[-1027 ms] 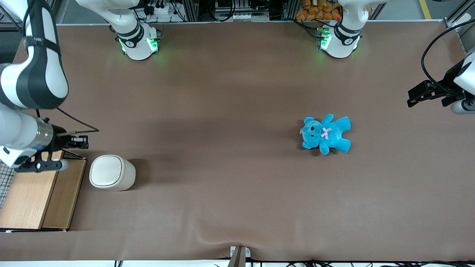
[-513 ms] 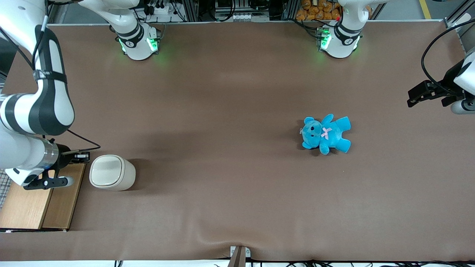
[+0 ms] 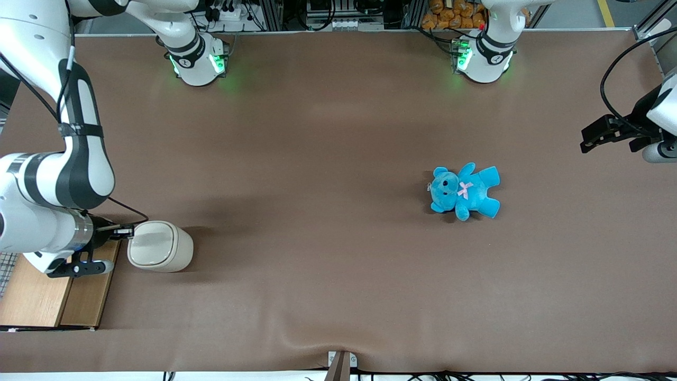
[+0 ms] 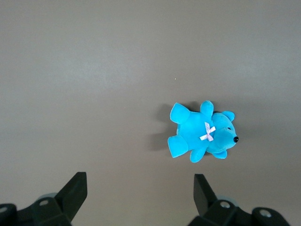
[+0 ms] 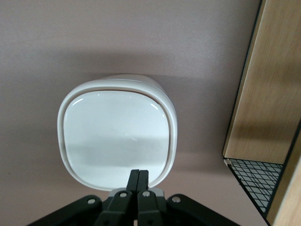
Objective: Open trash can with right arm
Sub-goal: 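Hook the right gripper under the lid edge and lift it open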
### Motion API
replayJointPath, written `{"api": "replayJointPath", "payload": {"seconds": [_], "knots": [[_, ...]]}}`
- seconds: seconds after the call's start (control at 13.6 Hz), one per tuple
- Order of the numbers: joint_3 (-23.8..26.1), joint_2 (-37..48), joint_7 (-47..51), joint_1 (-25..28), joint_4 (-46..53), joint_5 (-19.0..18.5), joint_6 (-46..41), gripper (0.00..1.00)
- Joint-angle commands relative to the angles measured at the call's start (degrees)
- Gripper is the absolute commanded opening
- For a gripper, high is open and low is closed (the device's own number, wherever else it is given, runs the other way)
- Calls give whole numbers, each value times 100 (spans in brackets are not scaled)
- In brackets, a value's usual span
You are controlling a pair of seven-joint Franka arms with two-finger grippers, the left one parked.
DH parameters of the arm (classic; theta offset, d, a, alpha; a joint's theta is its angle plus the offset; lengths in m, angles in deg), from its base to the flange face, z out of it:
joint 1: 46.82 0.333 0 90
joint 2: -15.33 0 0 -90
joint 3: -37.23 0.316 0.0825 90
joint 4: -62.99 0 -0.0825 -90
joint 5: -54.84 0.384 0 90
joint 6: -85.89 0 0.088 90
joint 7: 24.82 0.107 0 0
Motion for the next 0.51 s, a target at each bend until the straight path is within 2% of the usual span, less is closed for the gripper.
{"api": "replayJointPath", "payload": {"seconds": [0.0,0.44], "knots": [[51,-170,-79,-74,177,-25,-6,0],[51,-301,-79,-65,177,-42,257,0]]}}
